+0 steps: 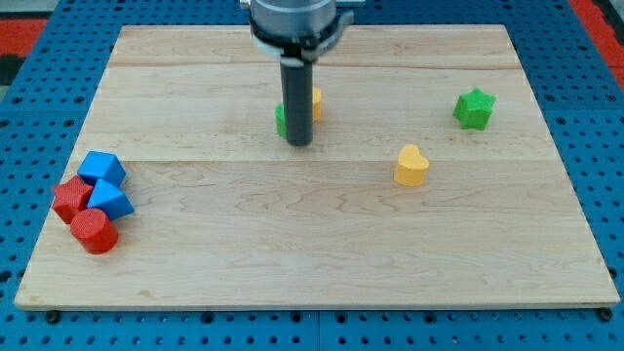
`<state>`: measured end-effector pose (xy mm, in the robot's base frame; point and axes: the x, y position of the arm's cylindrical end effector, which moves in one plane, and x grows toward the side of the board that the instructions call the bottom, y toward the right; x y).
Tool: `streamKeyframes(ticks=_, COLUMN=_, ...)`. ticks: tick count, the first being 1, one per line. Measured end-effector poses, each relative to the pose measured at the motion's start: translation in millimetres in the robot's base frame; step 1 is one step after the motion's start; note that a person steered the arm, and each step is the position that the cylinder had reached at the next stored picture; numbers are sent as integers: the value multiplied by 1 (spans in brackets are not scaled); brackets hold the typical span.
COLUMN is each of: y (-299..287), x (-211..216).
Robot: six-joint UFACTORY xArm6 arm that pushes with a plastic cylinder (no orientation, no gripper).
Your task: Move the yellow heart to bottom left corner of the green circle
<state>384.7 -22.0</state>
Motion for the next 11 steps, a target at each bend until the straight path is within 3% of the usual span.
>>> streamKeyframes(ticks=2, y=44, x=-7)
streamKeyframes(ticks=3, y=125, x=-6)
streamKeyframes(ticks=4, y=193, x=31)
streamKeyframes(ticks=5, y=180, x=73)
streamKeyframes(ticks=6, y=107, x=82)
streamKeyframes(ticks=7, y=51, x=30)
streamKeyframes(ticks=8, y=30, x=50)
streamKeyframes(ticks=9, y=58, x=63)
streamKeyframes(ticks=11, y=-34, x=91)
